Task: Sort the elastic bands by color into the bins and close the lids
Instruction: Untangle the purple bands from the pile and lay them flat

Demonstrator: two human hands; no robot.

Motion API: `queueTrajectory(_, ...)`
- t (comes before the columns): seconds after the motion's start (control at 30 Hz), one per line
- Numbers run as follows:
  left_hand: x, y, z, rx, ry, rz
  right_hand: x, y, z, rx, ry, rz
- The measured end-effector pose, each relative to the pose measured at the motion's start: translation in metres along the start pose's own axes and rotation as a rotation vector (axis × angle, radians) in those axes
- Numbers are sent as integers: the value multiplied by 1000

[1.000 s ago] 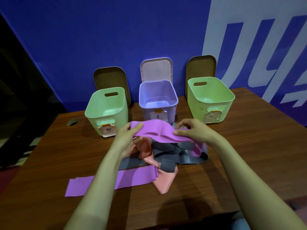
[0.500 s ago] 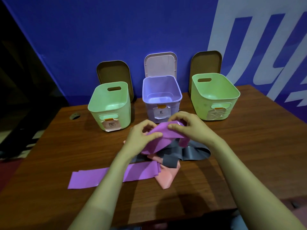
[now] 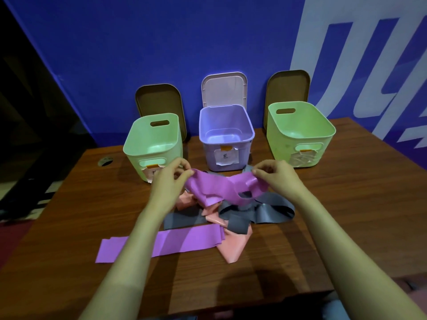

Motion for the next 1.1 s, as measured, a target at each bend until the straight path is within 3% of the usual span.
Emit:
queueTrajectory(0.1, 1, 6, -5, -10, -60, 26, 8, -1, 7, -19, -242, 152)
queueTrajectory(0.17, 5, 8, -16, 78, 34, 120, 7, -1, 10, -29, -375, 162)
queueTrajectory(0.3, -12, 20, -41, 501, 789, 150, -1, -2, 24, -171, -787, 104)
queueTrajectory(0.4, -21, 29, -43, 649, 1111, 152, -1, 0, 28, -192, -851, 131)
queueTrajectory(0.47, -24, 33, -44, 675, 1150, 138, -2, 3, 26, -181, -904, 133)
queueTrajectory(0.57, -24, 37, -53, 653, 1004, 147, -5, 6, 27, -176, -1040, 107)
queueTrajectory(0.7, -22, 38, -64, 662, 967, 144, -8, 7, 27, -133, -822, 60)
queueTrajectory(0.83, -13, 34, -56, 442, 512, 81, -10, 3, 12, 14, -316, 77)
queueTrajectory(0.93, -6, 33, -45, 300, 370, 114, -24, 1, -5, 106, -133, 36)
queueTrajectory(1.0, -3, 34, -50, 375, 534, 163, -27, 2, -12, 147, -124, 109)
queueTrajectory(1.1, -7, 44, -84, 736, 967, 321, -17, -1, 2, 33, -291, 326)
Point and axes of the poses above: each hand's wrist, its own y-axis away from the middle knuckle, its own x-axis out of the back of the hand, z = x × y, the point moved 7 cm from there along -y, towards the middle knuckle, and after that the axes turned 10 degrees about -y, right-handed, at the moved point
